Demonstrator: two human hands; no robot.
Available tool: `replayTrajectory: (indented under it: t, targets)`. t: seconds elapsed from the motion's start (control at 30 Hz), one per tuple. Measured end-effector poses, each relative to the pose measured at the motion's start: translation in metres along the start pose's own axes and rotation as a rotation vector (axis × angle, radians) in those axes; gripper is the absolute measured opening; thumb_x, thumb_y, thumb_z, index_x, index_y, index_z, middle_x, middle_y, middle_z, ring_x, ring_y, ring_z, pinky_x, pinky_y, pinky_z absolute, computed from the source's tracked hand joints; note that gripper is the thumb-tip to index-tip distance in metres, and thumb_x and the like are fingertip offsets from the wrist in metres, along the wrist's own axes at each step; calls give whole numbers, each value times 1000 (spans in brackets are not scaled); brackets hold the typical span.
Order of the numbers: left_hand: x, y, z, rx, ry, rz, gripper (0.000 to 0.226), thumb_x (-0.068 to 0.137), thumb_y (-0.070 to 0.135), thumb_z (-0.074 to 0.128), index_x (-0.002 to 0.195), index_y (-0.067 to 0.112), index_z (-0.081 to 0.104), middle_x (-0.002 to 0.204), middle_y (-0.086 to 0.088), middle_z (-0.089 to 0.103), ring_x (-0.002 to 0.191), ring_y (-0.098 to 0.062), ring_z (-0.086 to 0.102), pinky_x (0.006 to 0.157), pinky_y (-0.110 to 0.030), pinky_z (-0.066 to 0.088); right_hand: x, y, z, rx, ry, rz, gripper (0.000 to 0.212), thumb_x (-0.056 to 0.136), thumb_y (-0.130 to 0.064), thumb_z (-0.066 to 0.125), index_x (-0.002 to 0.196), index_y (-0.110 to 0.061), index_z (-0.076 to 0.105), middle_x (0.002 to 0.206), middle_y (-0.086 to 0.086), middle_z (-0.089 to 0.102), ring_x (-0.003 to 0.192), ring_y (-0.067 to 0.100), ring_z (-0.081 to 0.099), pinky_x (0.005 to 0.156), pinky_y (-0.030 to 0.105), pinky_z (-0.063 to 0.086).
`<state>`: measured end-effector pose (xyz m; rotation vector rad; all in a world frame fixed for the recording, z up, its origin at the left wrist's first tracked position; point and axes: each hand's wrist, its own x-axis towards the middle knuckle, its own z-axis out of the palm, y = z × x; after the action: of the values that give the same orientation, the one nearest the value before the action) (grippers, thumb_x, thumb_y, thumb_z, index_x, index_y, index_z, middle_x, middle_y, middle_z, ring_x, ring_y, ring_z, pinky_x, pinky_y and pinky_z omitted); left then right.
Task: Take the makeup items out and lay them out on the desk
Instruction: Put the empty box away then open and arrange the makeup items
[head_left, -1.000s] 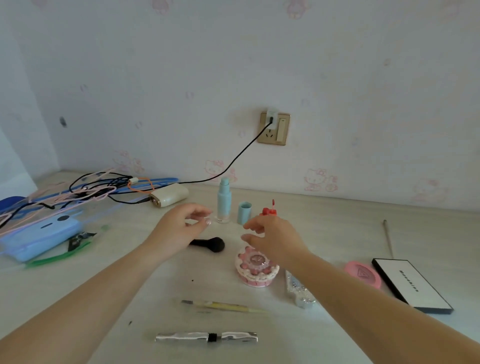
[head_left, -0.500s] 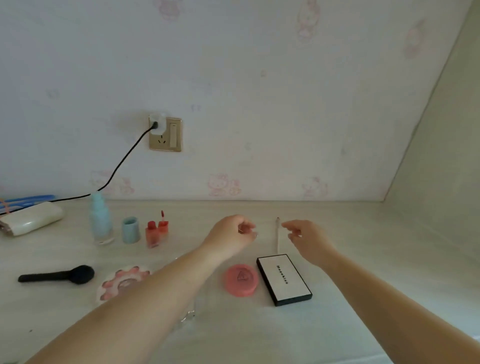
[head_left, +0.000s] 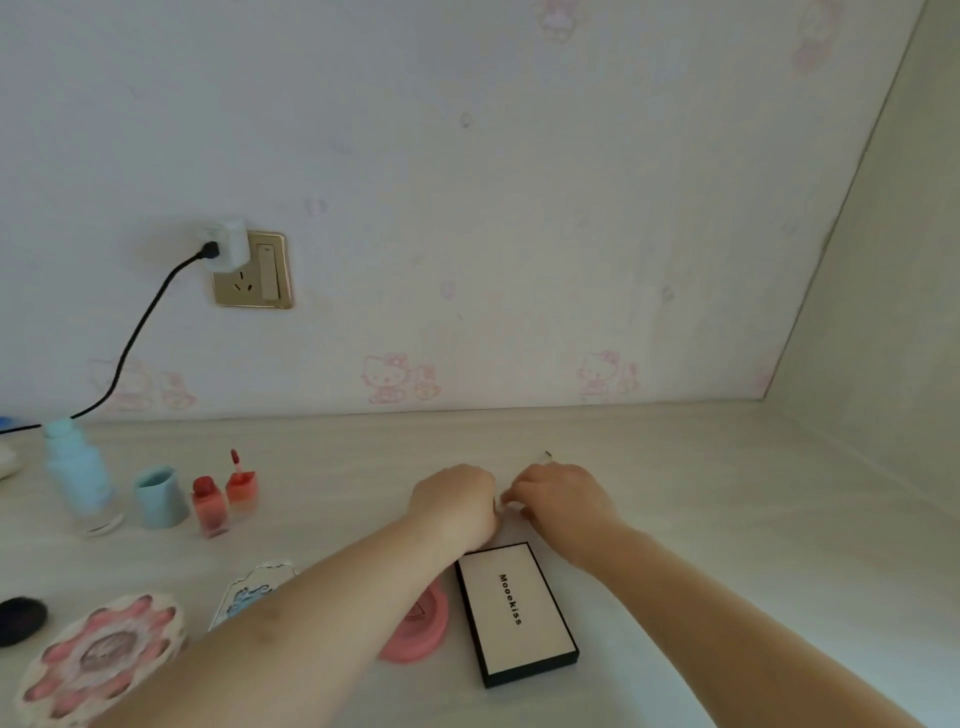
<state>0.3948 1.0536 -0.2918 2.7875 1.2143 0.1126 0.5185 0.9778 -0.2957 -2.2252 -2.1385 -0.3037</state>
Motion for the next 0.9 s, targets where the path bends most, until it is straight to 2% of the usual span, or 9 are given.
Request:
replayTrajectory:
  t: [0.13,0.2,0.23,0.27,0.33,0.43,0.6,0.73,0.9]
  targets:
    - [0,-7,-3,254,29,118,24,91,13,49,113,6,57,116,-15,54,110,-33,52,78,-36,41,0,3,-2,-165,20,-56,25,88,-17,51,108,-21,64,102,4,62,94,26,59,82,33,41]
    - [-1,-10,-3,353,46,157,28,88,2,45,114,3,54,118,-15,51,111,-33,50,79,-36,40,-1,3,-7,-255,62,-107,15,66,-16,71,81,-20,69,75,1,64,66,20,62,61,27,46]
    - [-1,-11,-3,381,54,173,30,87,0,44,115,2,53,119,-16,51,112,-33,49,80,-36,40,-1,3,-8,-304,94,-121,18,60,-15,74,76,-20,68,70,0,63,60,19,60,56,25,44]
    - [-2,-13,-4,395,61,186,31,87,-1,42,116,2,52,120,-16,50,112,-33,49,81,-36,40,0,3,-9,-304,41,-142,18,66,-11,70,83,-16,65,77,3,63,66,22,60,58,27,42]
    - [-5,-15,-4,383,63,206,29,87,0,41,115,2,52,119,-16,51,111,-32,50,80,-36,40,2,2,-7,-288,-35,-174,23,84,-4,48,106,-8,54,101,12,58,89,29,56,68,34,33]
    - [-9,-22,-9,259,73,229,19,93,10,43,108,6,53,113,-15,56,105,-33,55,74,-35,39,5,-3,-12,-232,-13,-129,28,89,-5,39,116,-7,47,112,13,51,95,30,54,67,35,31]
    - [-33,-51,-39,120,215,261,24,94,24,44,107,18,64,108,-7,63,102,-29,57,69,-29,33,0,-29,-43,40,148,-78,27,93,-20,42,116,-19,57,113,1,53,97,23,56,71,33,44]
    - [-77,-99,-69,81,350,291,26,96,33,42,97,23,66,97,1,64,96,-21,58,72,-30,40,-10,-52,-72,246,234,-84,19,92,-33,53,104,-25,65,98,-8,59,85,12,58,70,26,45]
    - [-156,-180,-89,0,429,191,24,94,35,47,103,27,69,93,4,63,91,-17,59,73,-31,45,-10,-112,-96,453,232,-149,20,92,-22,57,105,-18,70,87,2,64,80,13,55,71,24,39]
